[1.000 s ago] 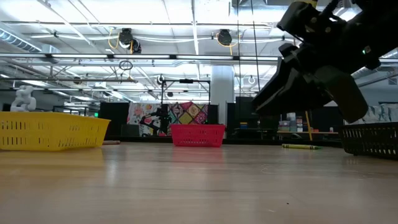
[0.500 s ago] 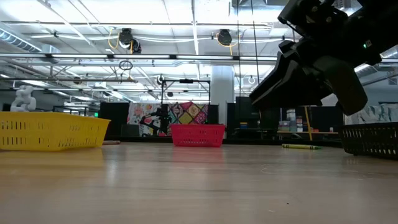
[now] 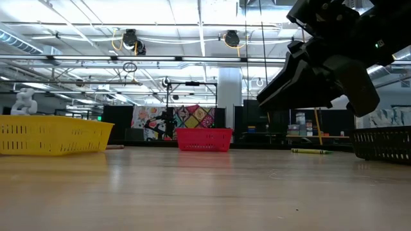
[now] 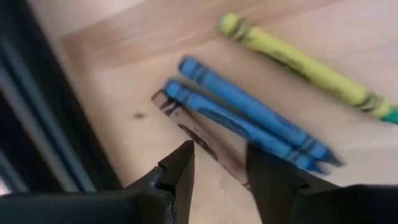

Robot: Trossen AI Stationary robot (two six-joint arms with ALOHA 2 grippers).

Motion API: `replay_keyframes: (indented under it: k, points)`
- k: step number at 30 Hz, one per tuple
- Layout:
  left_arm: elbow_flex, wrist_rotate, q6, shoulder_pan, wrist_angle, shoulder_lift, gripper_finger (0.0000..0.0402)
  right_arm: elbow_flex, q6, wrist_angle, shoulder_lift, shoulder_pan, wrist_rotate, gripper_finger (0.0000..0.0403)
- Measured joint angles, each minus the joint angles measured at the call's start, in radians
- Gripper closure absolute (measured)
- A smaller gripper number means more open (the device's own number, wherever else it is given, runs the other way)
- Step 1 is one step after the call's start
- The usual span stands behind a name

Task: Sort crayons
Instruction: Put the brown crayon into the yellow basket

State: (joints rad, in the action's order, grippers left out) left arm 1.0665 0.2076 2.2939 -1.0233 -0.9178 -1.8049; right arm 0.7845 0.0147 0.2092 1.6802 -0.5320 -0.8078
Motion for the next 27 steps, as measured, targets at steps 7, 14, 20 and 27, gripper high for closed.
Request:
replay_keyframes:
  k: [7, 14, 20, 27]
  points:
    - [-0.010, -0.068, -0.083, -0.001, 0.025, 0.002, 0.0259, 0.000, 0.000, 0.004, 0.000, 0.000, 0.000, 0.0259]
    - [-0.010, -0.106, -0.082, -0.020, 0.040, 0.002, 0.0264, 0.000, 0.003, 0.004, 0.000, 0.000, 0.001, 0.0259]
    - [-0.010, -0.123, -0.067, -0.037, 0.052, 0.002, 0.0329, 0.000, 0.001, -0.002, -0.001, -0.004, 0.000, 0.0259]
    - [-0.009, -0.090, -0.079, -0.037, 0.035, 0.015, 0.0392, 0.000, 0.019, -0.118, -0.087, -0.047, -0.003, 0.0259]
